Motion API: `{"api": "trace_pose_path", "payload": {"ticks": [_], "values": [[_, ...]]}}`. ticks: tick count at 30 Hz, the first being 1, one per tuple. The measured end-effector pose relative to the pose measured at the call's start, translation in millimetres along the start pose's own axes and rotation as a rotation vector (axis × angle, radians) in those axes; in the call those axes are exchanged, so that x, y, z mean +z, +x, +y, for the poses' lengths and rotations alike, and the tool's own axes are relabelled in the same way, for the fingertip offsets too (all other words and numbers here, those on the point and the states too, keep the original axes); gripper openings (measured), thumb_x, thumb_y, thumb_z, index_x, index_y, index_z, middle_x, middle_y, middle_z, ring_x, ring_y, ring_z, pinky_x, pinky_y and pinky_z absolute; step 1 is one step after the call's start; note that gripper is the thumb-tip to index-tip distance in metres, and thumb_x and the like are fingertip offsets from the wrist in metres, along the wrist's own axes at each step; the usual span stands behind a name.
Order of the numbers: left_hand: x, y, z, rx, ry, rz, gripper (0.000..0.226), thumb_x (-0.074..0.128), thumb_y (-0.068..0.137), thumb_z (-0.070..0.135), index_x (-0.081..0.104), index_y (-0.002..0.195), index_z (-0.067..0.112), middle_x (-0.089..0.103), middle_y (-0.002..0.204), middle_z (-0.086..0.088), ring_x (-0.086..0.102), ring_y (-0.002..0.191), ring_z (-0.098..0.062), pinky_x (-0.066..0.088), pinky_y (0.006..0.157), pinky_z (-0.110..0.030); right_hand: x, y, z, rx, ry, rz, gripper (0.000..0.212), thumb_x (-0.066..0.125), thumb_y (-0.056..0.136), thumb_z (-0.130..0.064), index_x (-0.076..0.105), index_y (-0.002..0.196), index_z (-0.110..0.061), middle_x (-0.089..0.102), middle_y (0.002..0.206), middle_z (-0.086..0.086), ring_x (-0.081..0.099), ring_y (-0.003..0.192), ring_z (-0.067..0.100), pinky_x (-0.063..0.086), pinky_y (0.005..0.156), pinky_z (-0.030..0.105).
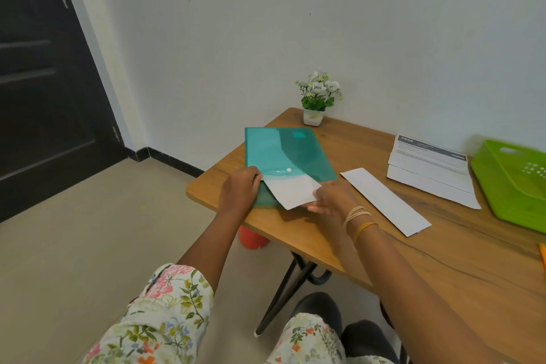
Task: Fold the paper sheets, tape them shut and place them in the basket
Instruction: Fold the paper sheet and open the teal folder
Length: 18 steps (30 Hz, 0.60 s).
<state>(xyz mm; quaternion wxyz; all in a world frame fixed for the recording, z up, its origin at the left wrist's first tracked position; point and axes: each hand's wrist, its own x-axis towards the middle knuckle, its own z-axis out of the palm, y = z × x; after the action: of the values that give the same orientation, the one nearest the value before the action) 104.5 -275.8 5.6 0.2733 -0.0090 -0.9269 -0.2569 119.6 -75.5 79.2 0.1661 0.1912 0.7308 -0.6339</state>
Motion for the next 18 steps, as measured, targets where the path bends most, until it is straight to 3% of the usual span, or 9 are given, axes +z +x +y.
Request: {"api": "trace_pose_path", "payload": {"ticks": [3,6,9,12,18], "values": [[1,0,0,-0.006,0.003,-0.009,0.017,0.056,0.095,0.021,0.067,0.092,0.009,0.067,0.088,-0.007,0.059,0.077,-0.019,0.051,0.065,-0.035,-26,-10,-3,0.001,-0.048,0.023,0.044,0.053,0.089,0.006,0.043,0.131,-0.003,0.056,0.088,0.009,0.067,0.072,0.026,0.057,0.048,0.027],[2,0,0,-0.013,0.011,-0.013,0.015,0.057,0.094,0.021,0.067,0.093,0.009,0.067,0.089,-0.007,0.058,0.077,-0.019,0.049,0.064,-0.033,-53,-17,3,0.017,-0.039,0.073,0.034,0.054,0.087,0.005,0.048,0.12,-0.003,0.061,0.099,0.017,0.069,0.078,0.03,0.058,0.055,0.031],[2,2,0,-0.036,0.009,-0.039,0.016,0.058,0.094,0.022,0.068,0.098,0.009,0.067,0.094,-0.009,0.059,0.083,-0.022,0.05,0.068,-0.037,-75,-22,10,0.005,0.062,0.123,0.027,0.049,0.085,0.002,0.046,0.11,-0.006,0.062,0.082,0.016,0.065,0.062,0.024,0.057,0.052,0.031],[2,3,-1,-0.029,0.02,-0.054,0.017,0.059,0.093,0.023,0.068,0.099,0.01,0.068,0.095,-0.01,0.06,0.084,-0.024,0.05,0.068,-0.038,-92,-27,15,-0.044,0.151,0.175,0.025,0.045,0.084,-0.003,0.048,0.109,-0.004,0.055,0.074,0.012,0.056,0.057,0.019,0.048,0.05,0.028],[2,2,-1,-0.036,0.058,-0.085,0.017,0.059,0.093,0.025,0.067,0.096,0.011,0.067,0.093,-0.01,0.059,0.083,-0.026,0.046,0.064,-0.035,-109,-47,13,-0.133,0.175,0.272,0.012,0.042,0.079,-0.001,0.053,0.076,-0.006,0.056,0.06,0.011,0.051,0.05,0.018,0.041,0.049,0.022]]}}
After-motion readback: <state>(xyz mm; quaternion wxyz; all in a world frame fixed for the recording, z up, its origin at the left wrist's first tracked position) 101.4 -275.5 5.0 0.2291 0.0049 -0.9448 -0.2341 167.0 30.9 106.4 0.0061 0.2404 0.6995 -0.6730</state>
